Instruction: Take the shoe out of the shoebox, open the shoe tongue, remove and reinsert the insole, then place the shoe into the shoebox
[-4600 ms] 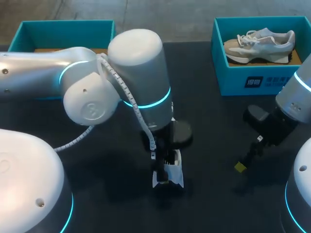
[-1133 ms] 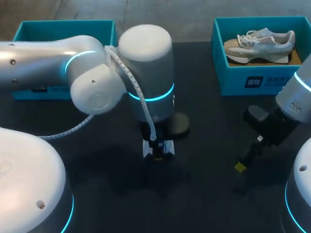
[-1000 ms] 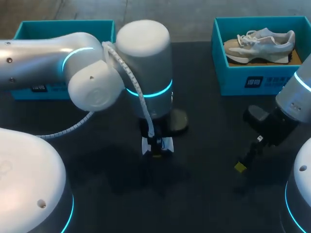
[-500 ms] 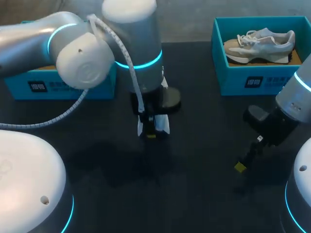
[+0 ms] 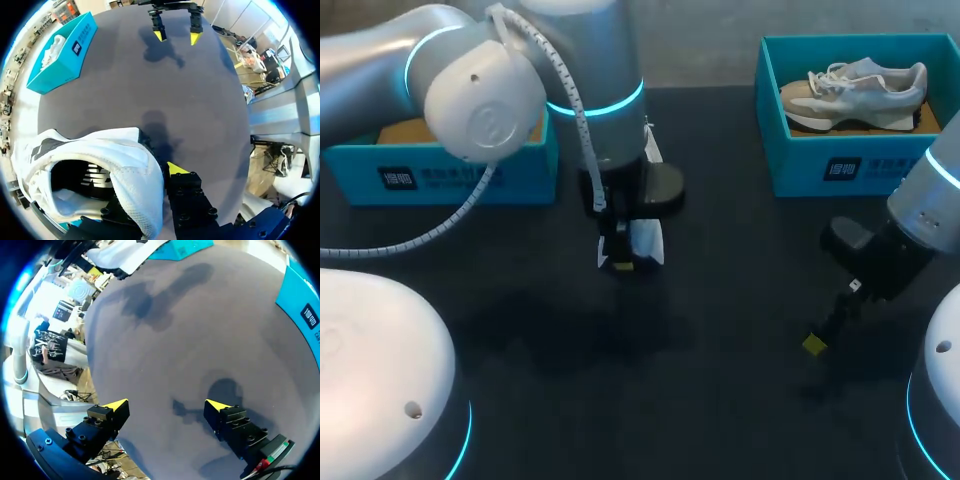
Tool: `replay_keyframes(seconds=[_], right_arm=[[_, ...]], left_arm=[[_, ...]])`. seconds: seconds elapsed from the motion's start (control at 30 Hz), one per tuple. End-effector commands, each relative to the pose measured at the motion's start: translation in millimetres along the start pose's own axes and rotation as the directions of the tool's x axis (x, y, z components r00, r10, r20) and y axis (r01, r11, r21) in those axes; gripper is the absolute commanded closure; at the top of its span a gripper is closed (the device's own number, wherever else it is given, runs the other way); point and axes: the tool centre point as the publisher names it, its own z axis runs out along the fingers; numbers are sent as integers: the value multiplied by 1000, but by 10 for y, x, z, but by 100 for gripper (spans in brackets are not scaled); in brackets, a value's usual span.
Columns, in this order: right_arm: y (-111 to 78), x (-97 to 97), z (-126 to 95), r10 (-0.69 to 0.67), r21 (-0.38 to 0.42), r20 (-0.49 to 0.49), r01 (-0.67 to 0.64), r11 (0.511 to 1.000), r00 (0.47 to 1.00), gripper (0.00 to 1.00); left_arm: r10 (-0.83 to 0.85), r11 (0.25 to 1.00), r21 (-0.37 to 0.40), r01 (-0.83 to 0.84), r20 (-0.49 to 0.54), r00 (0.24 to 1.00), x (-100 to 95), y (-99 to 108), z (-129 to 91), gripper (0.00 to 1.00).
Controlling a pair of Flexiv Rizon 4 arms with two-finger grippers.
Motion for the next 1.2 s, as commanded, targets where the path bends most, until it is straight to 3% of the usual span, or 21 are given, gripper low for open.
replay_keyframes(seconds=[0.03, 0.47, 1.2], right_arm=[[-3, 12, 6, 1, 1, 4, -1, 1000, 1000, 0], [-3, 12, 6, 1, 1, 4, -1, 1000, 1000, 0], [-3, 12, 6, 1, 1, 4, -1, 1000, 1000, 0]], left_arm=[[8, 1000, 10, -8, -20, 1000, 51, -1, 153, 100], [84, 996, 39, -80, -102, 991, 467, -112, 613, 100], [126, 992, 24, -124, -150, 981, 531, -238, 747, 100]])
